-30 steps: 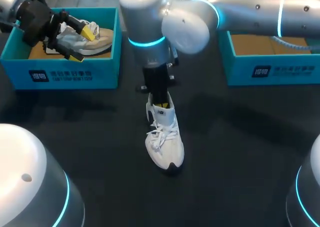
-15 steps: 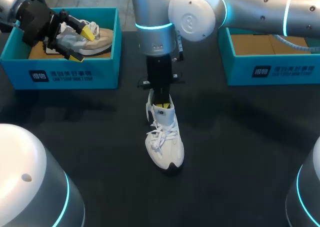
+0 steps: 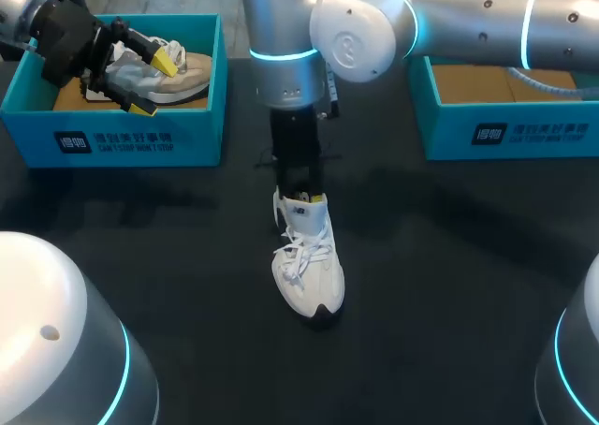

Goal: Take the shoe out of the shoebox, open the shoe tongue, remove and reinsert the insole, then place the shoe into the shoebox

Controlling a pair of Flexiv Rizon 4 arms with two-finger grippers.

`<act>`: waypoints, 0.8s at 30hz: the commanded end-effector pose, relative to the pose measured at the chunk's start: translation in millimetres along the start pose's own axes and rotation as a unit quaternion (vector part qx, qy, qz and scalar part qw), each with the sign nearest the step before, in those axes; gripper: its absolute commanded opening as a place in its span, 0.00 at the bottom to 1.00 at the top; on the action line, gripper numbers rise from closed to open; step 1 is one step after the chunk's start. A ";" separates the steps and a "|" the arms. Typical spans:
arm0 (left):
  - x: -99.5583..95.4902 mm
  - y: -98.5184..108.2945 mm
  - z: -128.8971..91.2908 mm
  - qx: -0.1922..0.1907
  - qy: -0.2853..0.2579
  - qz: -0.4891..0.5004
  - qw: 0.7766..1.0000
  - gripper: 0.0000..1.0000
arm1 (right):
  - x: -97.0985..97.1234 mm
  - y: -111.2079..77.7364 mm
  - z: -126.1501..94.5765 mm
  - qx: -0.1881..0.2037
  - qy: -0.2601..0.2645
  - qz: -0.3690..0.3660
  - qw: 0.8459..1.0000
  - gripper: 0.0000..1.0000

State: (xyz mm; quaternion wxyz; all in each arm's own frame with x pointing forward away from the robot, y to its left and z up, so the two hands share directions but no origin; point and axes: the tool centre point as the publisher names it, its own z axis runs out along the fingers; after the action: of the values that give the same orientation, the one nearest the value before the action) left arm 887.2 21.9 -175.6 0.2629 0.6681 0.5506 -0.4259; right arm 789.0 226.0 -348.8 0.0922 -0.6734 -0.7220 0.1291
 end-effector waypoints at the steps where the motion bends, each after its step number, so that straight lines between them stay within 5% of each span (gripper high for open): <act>1: -0.5 -1.1 -0.1 -0.001 0.002 0.000 1.000 1.00 | 2.6 1.1 -1.0 0.002 -0.005 -0.005 1.000 1.00; 24: -0.5 -1.1 -0.1 -0.001 0.002 0.000 1.000 1.00 | -5.7 -15.4 -8.0 0.020 -0.009 0.001 1.000 1.00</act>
State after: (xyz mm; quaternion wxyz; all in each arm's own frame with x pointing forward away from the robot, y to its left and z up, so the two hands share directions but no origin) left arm 887.2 21.9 -175.6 0.2629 0.6681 0.5506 -0.4258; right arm 781.8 221.7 -341.0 0.1018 -0.6692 -0.7192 0.1565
